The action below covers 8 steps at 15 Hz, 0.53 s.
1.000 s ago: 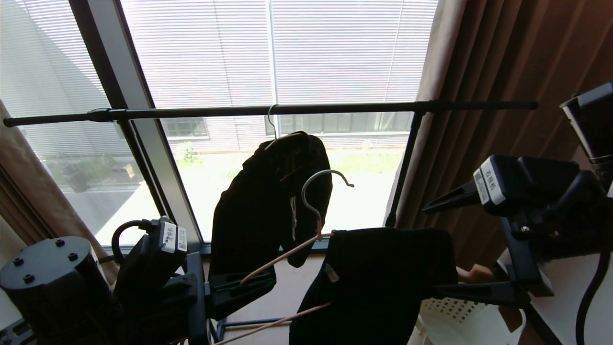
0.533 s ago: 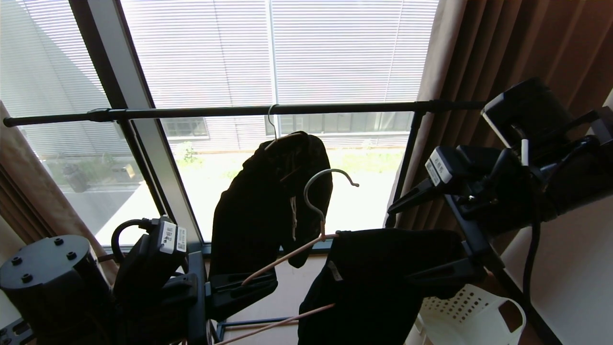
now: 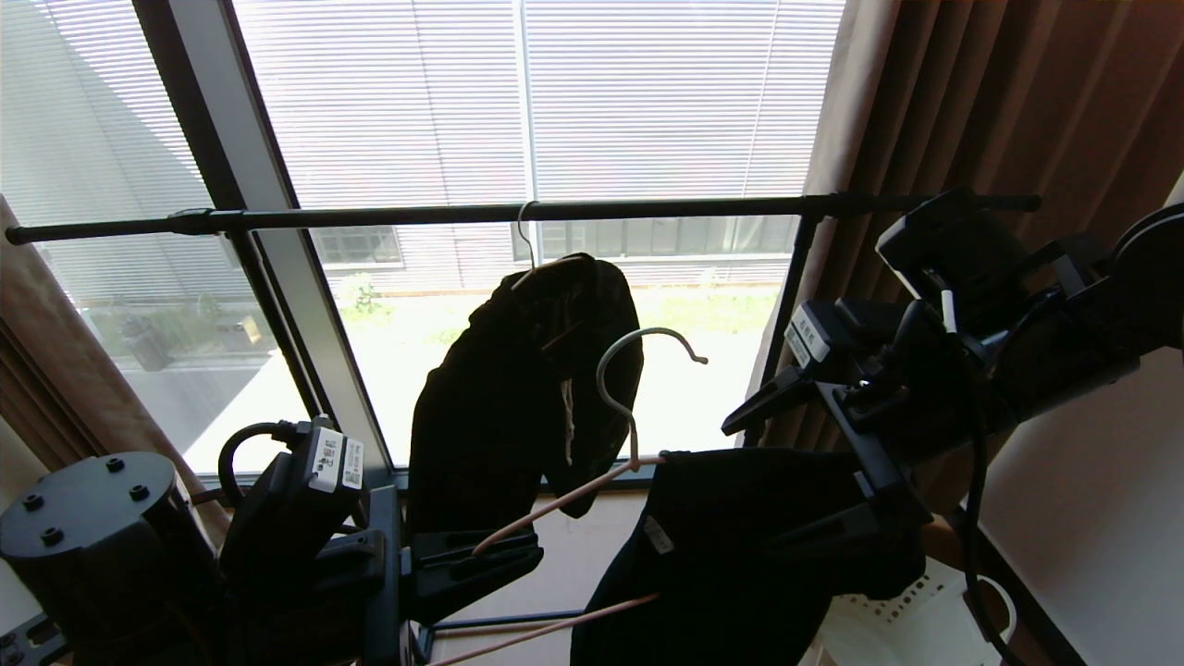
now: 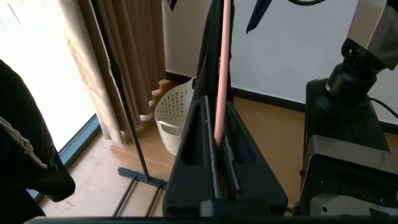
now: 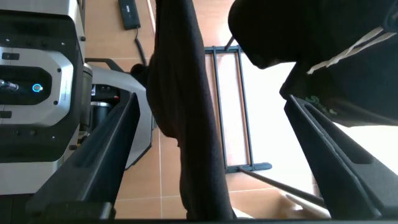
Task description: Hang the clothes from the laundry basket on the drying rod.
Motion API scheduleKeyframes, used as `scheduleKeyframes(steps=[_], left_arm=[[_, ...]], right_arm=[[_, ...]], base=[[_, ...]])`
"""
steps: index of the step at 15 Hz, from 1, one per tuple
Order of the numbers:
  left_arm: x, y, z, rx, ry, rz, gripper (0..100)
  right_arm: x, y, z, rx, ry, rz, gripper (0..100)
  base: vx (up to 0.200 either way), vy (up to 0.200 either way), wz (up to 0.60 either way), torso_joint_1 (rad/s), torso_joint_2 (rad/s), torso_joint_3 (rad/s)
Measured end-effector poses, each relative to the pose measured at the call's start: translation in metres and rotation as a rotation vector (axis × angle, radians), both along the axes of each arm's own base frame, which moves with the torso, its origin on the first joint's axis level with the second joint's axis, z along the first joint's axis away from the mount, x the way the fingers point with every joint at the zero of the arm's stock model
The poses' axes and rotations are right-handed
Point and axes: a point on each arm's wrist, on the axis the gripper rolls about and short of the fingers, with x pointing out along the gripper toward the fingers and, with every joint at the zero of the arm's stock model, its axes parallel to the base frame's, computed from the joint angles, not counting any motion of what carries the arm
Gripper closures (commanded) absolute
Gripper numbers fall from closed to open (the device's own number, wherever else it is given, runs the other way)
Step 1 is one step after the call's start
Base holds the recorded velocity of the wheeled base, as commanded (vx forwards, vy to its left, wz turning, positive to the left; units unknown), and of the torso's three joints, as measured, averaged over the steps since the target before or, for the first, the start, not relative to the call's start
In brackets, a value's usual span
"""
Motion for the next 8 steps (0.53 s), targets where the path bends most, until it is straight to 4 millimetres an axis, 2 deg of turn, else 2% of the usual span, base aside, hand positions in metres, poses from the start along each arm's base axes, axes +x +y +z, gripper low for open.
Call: scheduleKeyframes(steps=[3, 4, 8], left_arm=[[0.0001, 0.0003, -0.0002, 0.0, 0.001, 0.001, 100], [0.0002, 0.0001, 0.0, 0.0, 0.001, 0.001, 100], [-0.0001, 0.0003, 0.0001, -0.001, 0.001, 0.001, 100]], right_arm=[[0.0003, 0.0003, -0.0012, -0.001, 0.007, -0.002, 0], [0.0003, 0.0003, -0.0011, -0.001, 0.009, -0.006, 100], [0.0008, 0.0004, -0.002, -0.001, 0.018, -0.012, 100]], base=[[0.0, 0.0, 0.0, 0.0, 0.0, 0.0], [0.0, 0.0, 0.0, 0.0, 0.0, 0.0], [0.0, 0.0, 0.0, 0.0, 0.0, 0.0]])
